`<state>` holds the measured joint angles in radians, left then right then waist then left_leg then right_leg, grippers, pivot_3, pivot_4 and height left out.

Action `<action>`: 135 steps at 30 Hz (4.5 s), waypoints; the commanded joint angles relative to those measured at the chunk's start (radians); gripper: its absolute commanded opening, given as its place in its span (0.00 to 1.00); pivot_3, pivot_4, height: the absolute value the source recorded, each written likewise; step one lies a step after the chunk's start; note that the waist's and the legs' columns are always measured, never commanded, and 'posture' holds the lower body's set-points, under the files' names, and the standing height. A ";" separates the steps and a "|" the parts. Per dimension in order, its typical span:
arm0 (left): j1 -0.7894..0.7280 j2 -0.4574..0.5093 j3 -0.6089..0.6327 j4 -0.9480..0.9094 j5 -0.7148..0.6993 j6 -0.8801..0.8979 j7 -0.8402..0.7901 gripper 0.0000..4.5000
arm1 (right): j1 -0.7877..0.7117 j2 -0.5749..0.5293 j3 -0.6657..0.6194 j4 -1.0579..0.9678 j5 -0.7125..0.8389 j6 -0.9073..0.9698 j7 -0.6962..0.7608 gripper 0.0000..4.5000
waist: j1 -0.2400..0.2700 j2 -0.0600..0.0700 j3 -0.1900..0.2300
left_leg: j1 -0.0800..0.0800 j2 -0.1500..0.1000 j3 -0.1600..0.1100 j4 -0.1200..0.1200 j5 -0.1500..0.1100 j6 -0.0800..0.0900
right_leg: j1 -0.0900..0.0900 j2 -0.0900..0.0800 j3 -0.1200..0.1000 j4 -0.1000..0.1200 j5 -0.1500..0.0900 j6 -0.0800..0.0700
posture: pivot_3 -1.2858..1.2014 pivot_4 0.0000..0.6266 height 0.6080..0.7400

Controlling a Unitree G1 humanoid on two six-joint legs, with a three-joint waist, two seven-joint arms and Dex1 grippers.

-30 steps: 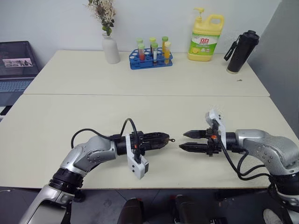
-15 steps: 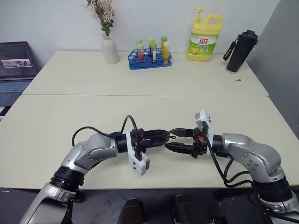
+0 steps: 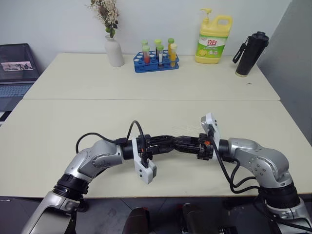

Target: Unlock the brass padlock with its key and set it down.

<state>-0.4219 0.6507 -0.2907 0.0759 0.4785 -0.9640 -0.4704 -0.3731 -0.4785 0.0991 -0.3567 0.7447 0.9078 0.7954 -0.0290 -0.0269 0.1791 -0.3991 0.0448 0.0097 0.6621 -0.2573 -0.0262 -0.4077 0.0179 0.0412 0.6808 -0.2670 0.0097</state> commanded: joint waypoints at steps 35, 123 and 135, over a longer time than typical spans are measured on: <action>0.061 0.110 0.145 -0.411 -0.974 1.017 -0.294 0.08 | -0.059 -0.086 0.054 0.116 -0.204 -0.289 0.208 0.03 | -0.001 0.000 0.000 | 0.000 0.000 -0.001 0.000 0.000 0.000 | 0.000 0.005 0.000 0.000 0.000 0.000 | 0.52 0.24 1.00; 0.122 -0.082 0.197 -0.443 -0.907 1.232 -0.499 0.00 | -0.069 -0.065 0.041 0.093 -0.150 -0.254 0.237 0.03 | 0.000 0.000 0.000 | 0.000 0.000 -0.001 0.000 0.000 0.000 | 0.000 0.005 0.000 0.000 0.000 0.000 | 0.52 0.24 1.00; 0.152 -0.053 0.195 -0.466 -0.856 1.184 -0.505 0.00 | -0.075 -0.069 0.031 0.092 -0.149 -0.221 0.212 0.03 | 0.000 0.000 0.000 | 0.000 0.000 -0.001 0.000 0.000 0.000 | 0.000 0.005 0.000 0.000 0.000 0.000 | 0.52 0.24 1.00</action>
<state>-0.2790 0.5788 -0.1121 -0.3500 -0.3862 0.2487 -0.9678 -0.4408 -0.5397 0.1436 -0.2354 0.5898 0.6850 1.0163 -0.0294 -0.0269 0.1796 -0.3991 0.0450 0.0084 0.6626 -0.2573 -0.0263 -0.4079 0.0233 0.0418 0.6806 -0.2672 0.0096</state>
